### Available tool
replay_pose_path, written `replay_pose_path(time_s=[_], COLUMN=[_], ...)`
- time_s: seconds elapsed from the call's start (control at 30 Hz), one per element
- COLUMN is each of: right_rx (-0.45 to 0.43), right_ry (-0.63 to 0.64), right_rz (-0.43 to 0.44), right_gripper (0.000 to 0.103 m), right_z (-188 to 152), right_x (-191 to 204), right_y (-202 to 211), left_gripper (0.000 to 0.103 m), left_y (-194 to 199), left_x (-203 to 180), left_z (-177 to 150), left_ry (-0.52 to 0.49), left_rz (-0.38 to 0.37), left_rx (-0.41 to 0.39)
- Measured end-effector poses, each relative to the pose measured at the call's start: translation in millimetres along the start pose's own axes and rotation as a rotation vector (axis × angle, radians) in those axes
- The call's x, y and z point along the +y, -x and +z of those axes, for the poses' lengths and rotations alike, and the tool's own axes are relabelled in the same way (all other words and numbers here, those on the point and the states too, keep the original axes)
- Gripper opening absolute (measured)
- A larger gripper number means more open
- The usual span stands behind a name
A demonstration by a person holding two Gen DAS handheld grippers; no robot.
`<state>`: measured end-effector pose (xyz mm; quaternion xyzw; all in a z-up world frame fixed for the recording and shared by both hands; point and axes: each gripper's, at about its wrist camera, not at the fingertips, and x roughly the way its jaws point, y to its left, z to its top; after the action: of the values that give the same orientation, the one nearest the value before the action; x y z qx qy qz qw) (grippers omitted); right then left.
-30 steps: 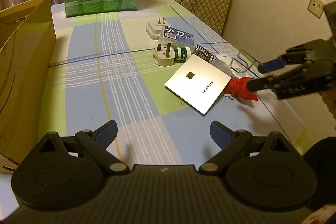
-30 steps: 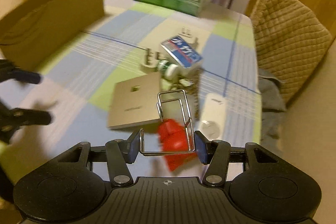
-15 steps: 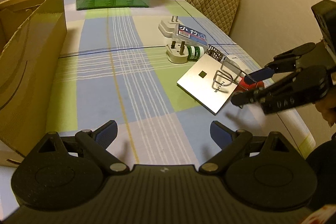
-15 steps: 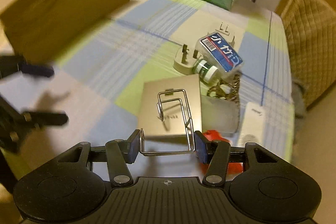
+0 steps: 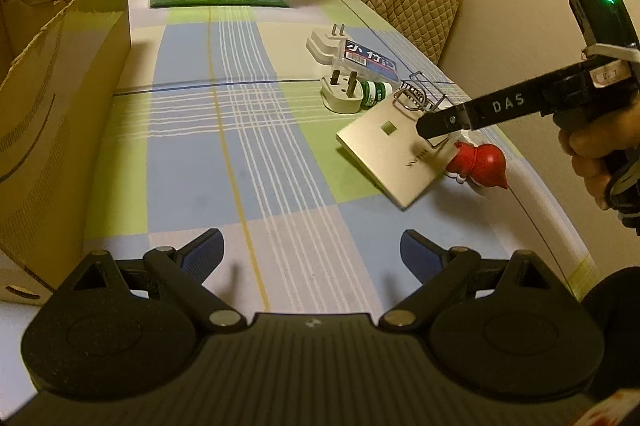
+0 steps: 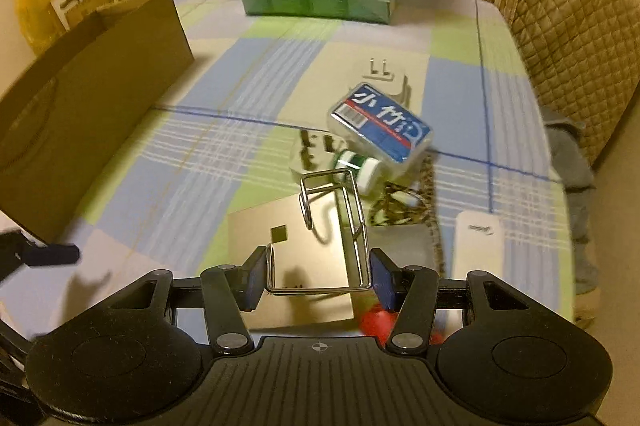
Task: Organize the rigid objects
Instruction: 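Lift the wire rack off the table with the right gripper, then grasp the gold TP-LINK plate with the left gripper while the right gripper holds the rack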
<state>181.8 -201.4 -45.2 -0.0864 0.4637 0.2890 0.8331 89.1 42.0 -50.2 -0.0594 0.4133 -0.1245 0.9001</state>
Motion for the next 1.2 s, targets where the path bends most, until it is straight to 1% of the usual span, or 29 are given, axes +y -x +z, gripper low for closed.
replay_pose_path(time_s=[0.03,0.1,0.3,0.4,0.43,0.5,0.57,0.67,0.77,0.87,1.0,1.1,1.2], right_rx=[-0.001,-0.006,0.013,0.027,0.021,-0.015,-0.057,-0.109,-0.155,-0.193,-0.226,-0.244,-0.261], right_ry=[-0.016,-0.020,-0.125,-0.180,-0.198,-0.233,-0.318,-0.392,-0.433,-0.445,-0.437,-0.423,-0.426], right_rz=[0.019,0.031,0.173,0.273,0.279,0.258,0.253,0.241,0.223,0.195,0.152,0.102,0.085], right_gripper=[0.050,0.050,0.050,0.050,0.050,0.050,0.050,0.050,0.050,0.050,0.050,0.050,0.050], right_z=[-0.5,-0.8,-4.7,-11.0,-13.3,-15.9,-23.2,-31.3,-37.8,-38.9,-38.0,-39.2,-41.2], right_x=[-0.3,3.9,9.5,12.5,11.7,3.5,-11.2,-26.5,-37.9,-46.9,-54.4,-55.1,-56.9], right_y=[1.2,0.4,-14.9,-23.1,-22.5,-15.5,-5.6,9.0,25.0,39.6,54.1,62.4,66.3], left_gripper=[0.093,0.093,0.093,0.093,0.093,0.093,0.093,0.093,0.093,0.093,0.094,0.094,0.095], left_y=[0.5,0.6,1.7,1.4,0.6,-1.7,-5.7,-18.2,-34.1,-51.2,-70.8,-88.4,-100.4], left_x=[0.4,1.0,4.2,3.7,3.7,3.4,0.6,-9.8,-24.9,-43.0,-61.9,-78.4,-87.3], left_z=[-0.8,-2.1,-3.1,-3.1,-2.7,-0.3,2.2,8.4,14.7,20.6,28.3,32.3,31.9], left_ry=[0.001,0.001,0.007,0.002,0.004,0.015,0.025,0.030,0.029,0.025,0.057,0.050,0.051], left_rz=[0.001,0.001,0.001,-0.005,-0.006,-0.002,-0.002,-0.011,-0.007,0.013,0.077,0.166,0.253], left_rx=[0.000,0.000,-0.008,-0.007,-0.006,-0.006,-0.016,-0.025,-0.035,-0.044,-0.057,-0.040,-0.051])
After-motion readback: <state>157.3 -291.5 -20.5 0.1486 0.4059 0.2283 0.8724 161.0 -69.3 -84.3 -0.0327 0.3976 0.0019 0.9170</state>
